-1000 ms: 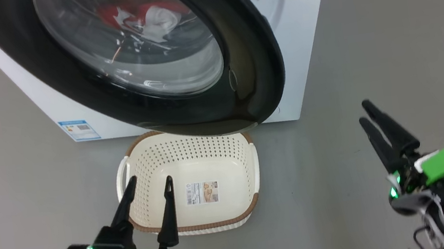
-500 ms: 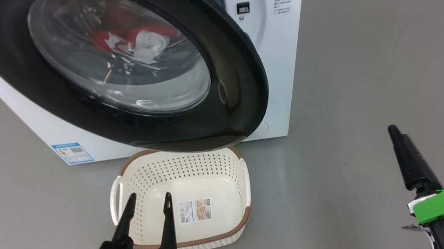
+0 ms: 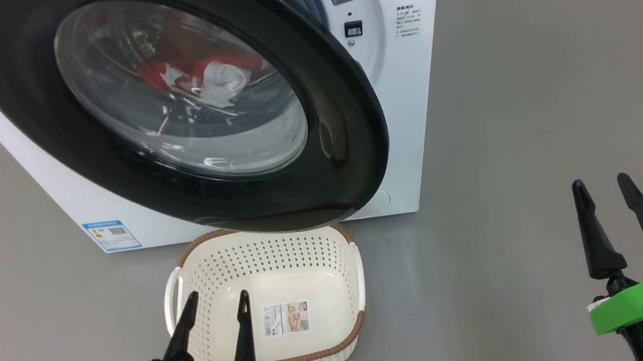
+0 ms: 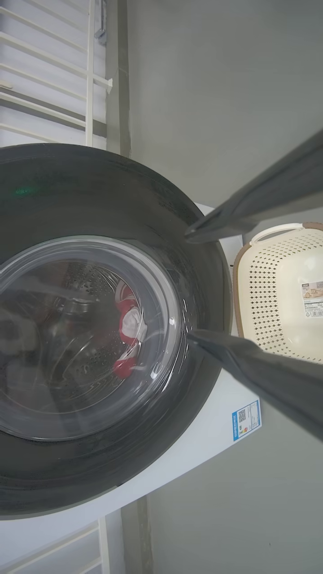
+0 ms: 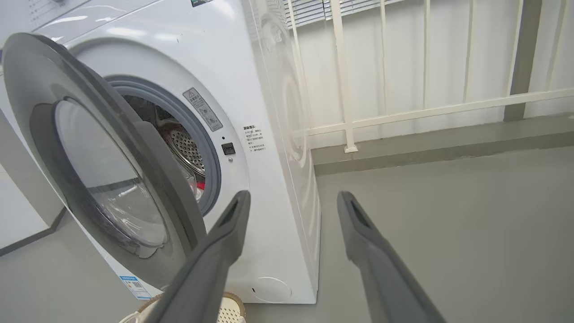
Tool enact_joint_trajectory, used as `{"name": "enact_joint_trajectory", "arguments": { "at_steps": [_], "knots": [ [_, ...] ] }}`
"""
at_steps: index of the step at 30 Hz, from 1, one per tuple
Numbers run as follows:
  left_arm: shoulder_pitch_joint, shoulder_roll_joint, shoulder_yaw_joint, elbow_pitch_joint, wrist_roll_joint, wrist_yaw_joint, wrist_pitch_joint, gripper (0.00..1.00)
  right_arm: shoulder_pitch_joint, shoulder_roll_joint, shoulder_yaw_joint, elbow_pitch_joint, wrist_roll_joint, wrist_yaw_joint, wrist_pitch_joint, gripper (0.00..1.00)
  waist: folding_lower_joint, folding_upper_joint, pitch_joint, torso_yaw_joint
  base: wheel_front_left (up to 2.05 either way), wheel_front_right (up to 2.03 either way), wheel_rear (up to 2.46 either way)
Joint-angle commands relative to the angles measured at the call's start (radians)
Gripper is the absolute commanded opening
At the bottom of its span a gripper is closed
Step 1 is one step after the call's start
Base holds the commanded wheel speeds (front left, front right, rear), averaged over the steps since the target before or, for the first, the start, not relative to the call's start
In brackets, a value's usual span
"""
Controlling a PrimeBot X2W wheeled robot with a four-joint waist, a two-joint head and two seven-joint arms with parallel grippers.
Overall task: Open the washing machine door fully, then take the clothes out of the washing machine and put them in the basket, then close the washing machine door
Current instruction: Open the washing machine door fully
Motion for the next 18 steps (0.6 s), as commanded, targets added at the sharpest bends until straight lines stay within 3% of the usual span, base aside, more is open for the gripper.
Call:
{"name": "enact_joint_trajectory", "arguments": {
  "at_steps": [1, 6, 18],
  "knots": [
    [-0.007, 0.012, 0.037, -0.026, 0.004, -0.006, -0.012, 1.0, -0.007, 0.001, 0.012, -0.039, -0.071, 0.001, -0.006, 1.0, 0.0, -0.0001, -0.003, 0.0, 0.0, 0.0, 0.0],
    [0.005, 0.012, 0.04, -0.023, 0.002, -0.005, -0.012, 1.0, 0.034, 0.011, 0.013, -0.029, -0.168, 0.001, -0.006, 1.0, 0.0, -0.0001, -0.015, -0.002, 0.0, 0.0, 0.0],
    [0.018, 0.012, 0.042, -0.011, 0.0, -0.001, -0.012, 1.0, 0.063, 0.013, 0.055, 0.023, -0.165, 0.001, -0.006, 1.0, 0.0, -0.0001, -0.024, -0.002, 0.0, 0.0, 0.0]
  ]
}}
